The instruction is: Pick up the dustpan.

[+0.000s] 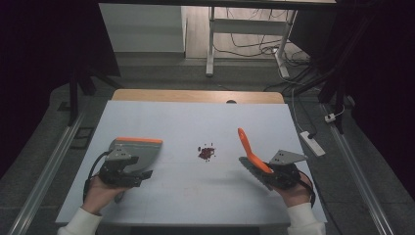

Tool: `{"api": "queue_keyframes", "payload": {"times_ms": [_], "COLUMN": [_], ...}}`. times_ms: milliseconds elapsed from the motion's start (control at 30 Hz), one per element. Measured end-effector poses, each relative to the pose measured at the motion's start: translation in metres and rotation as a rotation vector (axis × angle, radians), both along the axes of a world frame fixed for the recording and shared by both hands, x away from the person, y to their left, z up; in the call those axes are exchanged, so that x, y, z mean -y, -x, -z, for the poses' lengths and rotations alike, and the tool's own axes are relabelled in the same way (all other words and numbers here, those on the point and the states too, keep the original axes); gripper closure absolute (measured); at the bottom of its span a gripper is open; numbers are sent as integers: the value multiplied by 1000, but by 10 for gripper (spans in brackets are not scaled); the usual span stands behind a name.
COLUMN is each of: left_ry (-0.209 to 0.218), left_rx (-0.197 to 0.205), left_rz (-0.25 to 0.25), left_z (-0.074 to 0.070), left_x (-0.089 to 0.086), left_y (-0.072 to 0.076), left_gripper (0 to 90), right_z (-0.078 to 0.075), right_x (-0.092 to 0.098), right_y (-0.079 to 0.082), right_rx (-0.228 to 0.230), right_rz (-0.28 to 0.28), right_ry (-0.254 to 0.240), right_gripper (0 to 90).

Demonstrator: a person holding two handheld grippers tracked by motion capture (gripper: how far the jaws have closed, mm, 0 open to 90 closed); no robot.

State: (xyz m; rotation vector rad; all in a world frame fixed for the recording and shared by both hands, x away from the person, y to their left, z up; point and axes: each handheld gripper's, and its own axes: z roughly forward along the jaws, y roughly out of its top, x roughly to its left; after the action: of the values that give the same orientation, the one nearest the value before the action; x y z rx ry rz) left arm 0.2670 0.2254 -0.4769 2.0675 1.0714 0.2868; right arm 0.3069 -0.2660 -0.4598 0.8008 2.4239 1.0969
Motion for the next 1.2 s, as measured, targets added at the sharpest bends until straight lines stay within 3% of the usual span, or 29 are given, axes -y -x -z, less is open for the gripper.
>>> {"api": "queue_keyframes", "payload": {"times_ms": [367, 700, 867, 967, 1067, 1200], "left_ry": [-21, -37, -44, -54, -73, -86], "left_rx": [-33, -96, -135, -141, -156, -184], "left_rz": [-48, -142, -214, -243, -292, -313], "left_z": [-6, -10, -11, -11, -7, 2], "left_x": [-8, -26, -33, -35, -35, -34], "left_y": [1, 0, 4, 6, 10, 12], "left_gripper": [220, 214, 207, 204, 203, 203], "right_z": [0, 0, 1, 1, 2, 1], "right_x": [-1, -1, 0, 1, 2, 3], "right_y": [-1, -2, -2, -3, -4, -4], "right_rx": [6, 1, -5, -1, -4, -3], "right_rz": [2, 4, 10, 8, 6, 6], "right_ry": [2, 4, 2, 5, -1, -9], "right_gripper": [698, 698, 697, 697, 698, 697]}}
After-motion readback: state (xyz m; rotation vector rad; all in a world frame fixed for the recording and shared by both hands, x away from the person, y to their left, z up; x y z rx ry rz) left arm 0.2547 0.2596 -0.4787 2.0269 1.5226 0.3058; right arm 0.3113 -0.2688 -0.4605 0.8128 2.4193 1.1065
